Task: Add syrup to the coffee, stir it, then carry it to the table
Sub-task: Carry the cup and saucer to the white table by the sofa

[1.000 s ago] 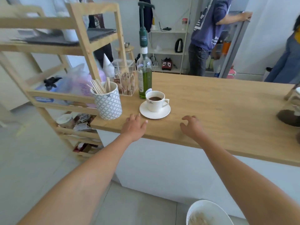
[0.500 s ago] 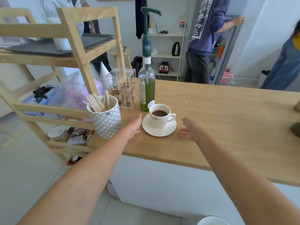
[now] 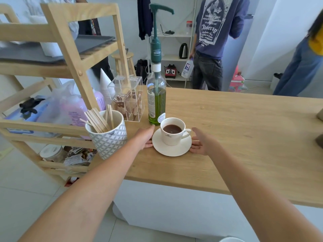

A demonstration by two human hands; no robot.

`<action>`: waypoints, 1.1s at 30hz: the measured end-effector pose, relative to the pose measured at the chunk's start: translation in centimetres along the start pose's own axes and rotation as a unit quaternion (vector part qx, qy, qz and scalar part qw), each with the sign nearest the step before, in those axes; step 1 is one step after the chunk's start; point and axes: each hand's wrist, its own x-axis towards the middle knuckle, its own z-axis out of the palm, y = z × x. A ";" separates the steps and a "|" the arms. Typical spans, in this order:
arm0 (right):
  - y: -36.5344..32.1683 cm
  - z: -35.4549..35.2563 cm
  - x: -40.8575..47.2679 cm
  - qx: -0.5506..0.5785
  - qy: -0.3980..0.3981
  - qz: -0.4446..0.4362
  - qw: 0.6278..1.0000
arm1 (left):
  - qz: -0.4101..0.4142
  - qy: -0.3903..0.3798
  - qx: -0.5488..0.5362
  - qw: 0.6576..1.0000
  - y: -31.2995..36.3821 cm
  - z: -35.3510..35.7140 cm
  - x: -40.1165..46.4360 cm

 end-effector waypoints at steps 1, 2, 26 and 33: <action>0.0 -0.1 0.3 0.007 -0.007 0.004 1.000 | 0.000 -0.002 0.006 1.000 0.1 0.0 0.1; 0.0 -0.1 0.5 0.010 -0.012 0.007 1.000 | -0.002 -0.004 0.009 1.000 0.2 0.1 0.2; -0.1 0.3 -0.7 0.003 -0.010 0.027 1.000 | 0.003 -0.023 0.012 1.000 0.1 0.2 0.1; 0.2 -0.8 -1.2 0.033 -0.011 0.022 0.999 | -0.012 -0.050 0.010 0.999 0.5 0.7 0.1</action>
